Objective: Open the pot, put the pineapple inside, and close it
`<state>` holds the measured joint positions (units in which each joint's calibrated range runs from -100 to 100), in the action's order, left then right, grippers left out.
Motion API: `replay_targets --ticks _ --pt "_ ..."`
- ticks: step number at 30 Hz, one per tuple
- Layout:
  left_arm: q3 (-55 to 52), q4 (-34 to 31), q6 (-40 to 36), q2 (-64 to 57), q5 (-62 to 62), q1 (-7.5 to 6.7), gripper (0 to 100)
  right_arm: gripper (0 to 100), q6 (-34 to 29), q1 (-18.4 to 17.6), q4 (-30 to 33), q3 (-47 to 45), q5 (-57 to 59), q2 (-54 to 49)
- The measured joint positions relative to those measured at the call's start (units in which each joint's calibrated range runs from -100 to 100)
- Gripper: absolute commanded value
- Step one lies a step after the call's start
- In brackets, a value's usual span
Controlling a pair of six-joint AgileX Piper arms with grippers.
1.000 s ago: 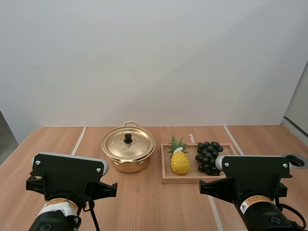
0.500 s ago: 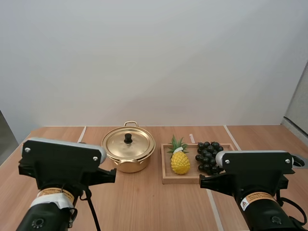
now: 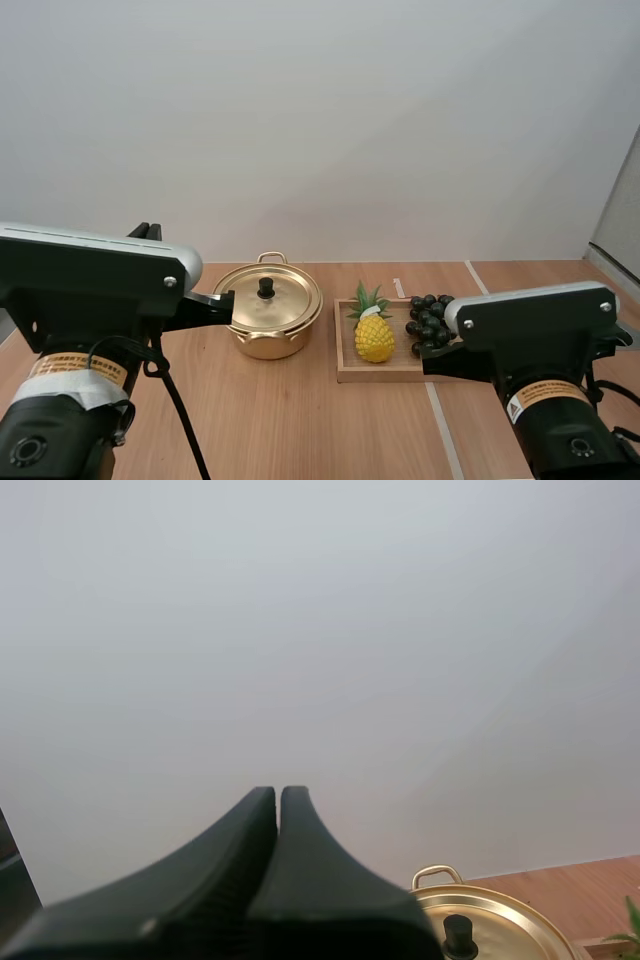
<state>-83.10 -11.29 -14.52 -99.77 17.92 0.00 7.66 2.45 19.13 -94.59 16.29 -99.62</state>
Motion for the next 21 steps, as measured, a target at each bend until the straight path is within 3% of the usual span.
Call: replay_targets --ticks 3,4,6,7,11,21 --pt "1.0 0.3 0.0 0.0 -0.2 0.0 58 0 0.0 0.0 0.3 3.7 2.6 0.0" --pt "2.2 0.5 0.0 0.4 -0.2 0.0 74 0 -0.3 0.0 -0.5 5.3 3.2 0.0" --pt "3.8 0.7 0.0 1.7 1.2 0.0 95 0 -1.3 0.0 -4.6 8.1 4.2 -0.1" --pt "5.0 0.8 -0.1 2.9 2.1 0.0 100 0 -1.5 0.0 -6.4 9.4 4.2 -0.1" --pt "11.1 1.0 -0.1 8.9 5.4 0.0 100 0 -2.2 0.0 -12.6 16.1 9.3 -0.1" --pt "36.1 3.6 -0.1 21.9 10.1 0.0 100 0 -0.1 0.0 -14.0 29.2 16.0 9.1"
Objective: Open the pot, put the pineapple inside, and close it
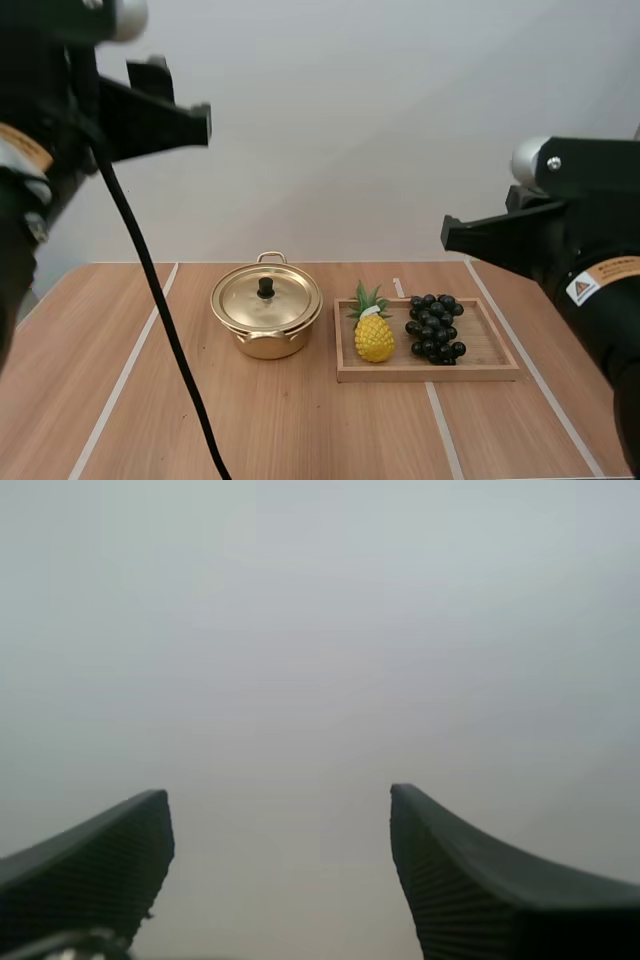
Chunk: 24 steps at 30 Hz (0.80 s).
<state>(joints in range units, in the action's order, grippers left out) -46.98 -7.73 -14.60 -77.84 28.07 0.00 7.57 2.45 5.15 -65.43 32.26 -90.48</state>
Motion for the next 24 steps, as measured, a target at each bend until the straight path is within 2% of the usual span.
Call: replay_targets --ticks 6,11,16,21,22,24 --pt "9.9 0.6 -0.7 2.5 0.0 0.0 100 0 0.0 0.0 0.2 9.4 -3.3 6.7" --pt "11.6 0.6 -0.7 4.3 1.8 0.0 100 0 0.0 0.0 0.5 16.3 4.7 10.8" --pt "12.2 0.6 0.6 8.8 1.8 0.0 100 0 0.9 0.0 0.5 17.1 13.9 12.9" --pt "13.4 0.6 0.8 13.5 6.5 0.0 100 0 7.0 0.0 0.5 17.1 16.0 13.9" --pt "13.4 0.6 0.8 13.9 7.7 0.0 100 3 7.9 0.0 0.5 17.1 17.0 13.9" --pt "13.4 0.7 0.8 14.4 9.3 0.0 100 22 8.7 0.2 0.5 17.1 20.0 14.0"
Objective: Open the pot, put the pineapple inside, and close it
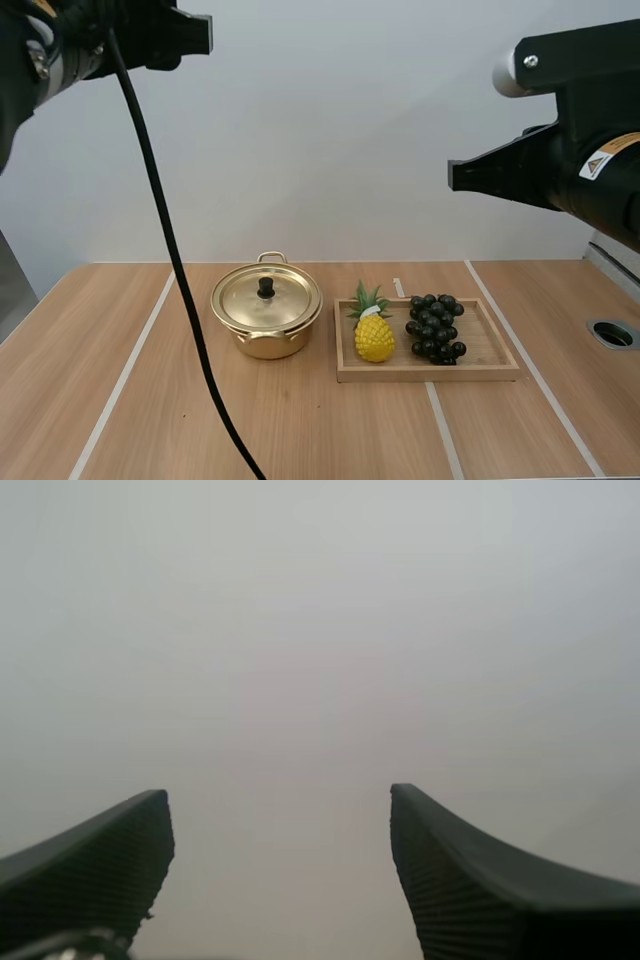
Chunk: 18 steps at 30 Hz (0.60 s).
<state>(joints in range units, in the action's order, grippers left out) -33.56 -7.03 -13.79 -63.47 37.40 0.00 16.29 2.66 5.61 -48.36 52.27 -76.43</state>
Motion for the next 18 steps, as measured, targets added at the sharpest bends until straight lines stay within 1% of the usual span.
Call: replay_targets --ticks 2,3,4,5,9,11,15,16,18 --pt "0.0 0.1 0.0 0.1 0.9 0.0 100 49 0.4 0.5 0.0 0.0 2.7 0.0" --pt "0.0 0.1 0.0 0.1 1.3 0.0 100 71 0.5 0.7 -0.1 0.0 3.6 0.0" --pt "0.0 0.2 0.0 0.1 1.9 0.0 100 87 0.7 0.9 -0.1 0.0 4.0 0.0" --pt "0.0 0.2 0.0 0.1 2.4 0.0 100 100 0.7 1.0 -0.3 0.0 4.0 0.0" --pt "0.0 0.3 0.0 0.1 3.9 0.0 100 100 1.6 1.1 -0.5 0.0 1.7 0.0" --pt "0.0 0.4 -1.4 0.1 6.2 0.23 100 100 2.1 1.1 -0.5 0.0 -2.0 0.0" --pt "0.0 0.4 -8.4 -0.5 7.2 2.21 100 100 2.1 1.2 -2.7 0.0 -7.6 0.0" --pt "0.0 0.4 -9.4 -1.0 7.8 2.74 100 100 2.1 1.2 -3.5 0.0 -8.1 0.0" --pt "0.0 0.4 -8.6 -1.6 7.9 3.23 100 100 2.1 1.2 -4.4 0.0 -8.3 0.0"
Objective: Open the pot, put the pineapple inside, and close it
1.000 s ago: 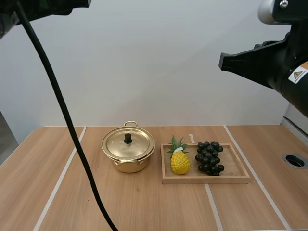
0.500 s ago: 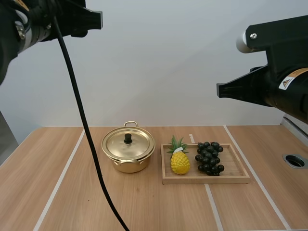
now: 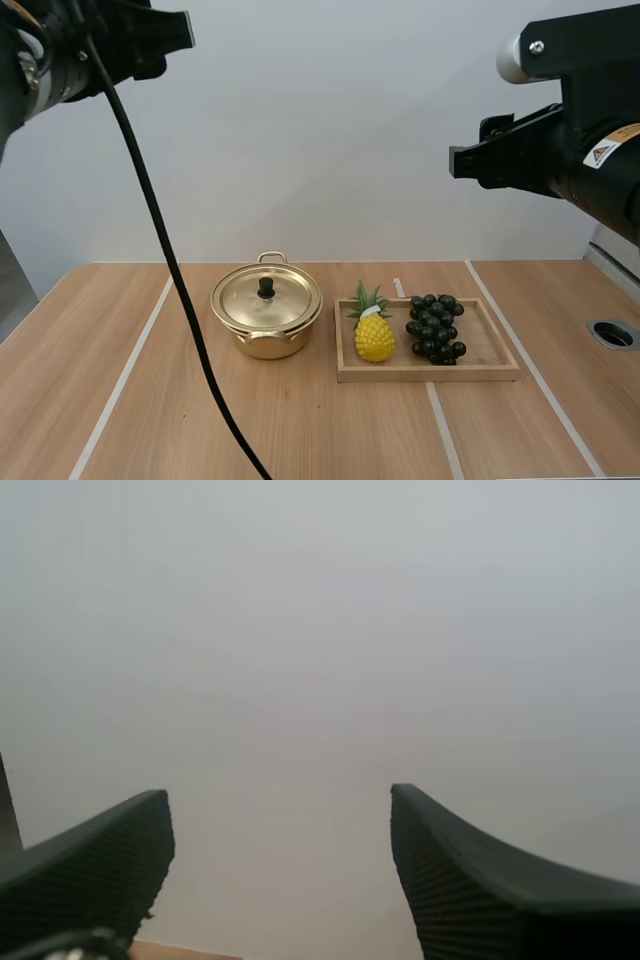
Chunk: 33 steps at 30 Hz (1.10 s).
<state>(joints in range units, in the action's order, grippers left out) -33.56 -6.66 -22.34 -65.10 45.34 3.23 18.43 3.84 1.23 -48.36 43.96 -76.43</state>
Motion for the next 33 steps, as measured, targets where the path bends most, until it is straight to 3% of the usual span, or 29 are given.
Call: replay_targets --ticks 7,13,16,23,26,33 --pt "0.1 4.8 12.5 -0.8 9.3 0.16 100 100 0.0 0.1 -2.0 0.0 -1.7 0.0" --pt "0.1 10.7 7.7 -0.8 6.3 0.16 100 100 0.0 0.6 -3.7 0.0 -2.0 0.0" --pt "0.1 12.9 8.1 -0.8 10.7 0.16 100 100 0.0 0.8 -3.8 0.0 -2.0 0.0" --pt "0.1 24.4 23.1 4.9 19.6 0.16 100 100 0.0 1.3 -3.8 0.0 -1.0 0.0" --pt "0.2 33.2 33.4 17.5 32.3 0.16 100 100 0.0 1.7 -3.8 0.0 0.7 0.0" --pt "3.4 33.7 39.4 38.8 46.3 0.16 100 100 0.0 1.7 -3.8 0.0 2.7 0.0"
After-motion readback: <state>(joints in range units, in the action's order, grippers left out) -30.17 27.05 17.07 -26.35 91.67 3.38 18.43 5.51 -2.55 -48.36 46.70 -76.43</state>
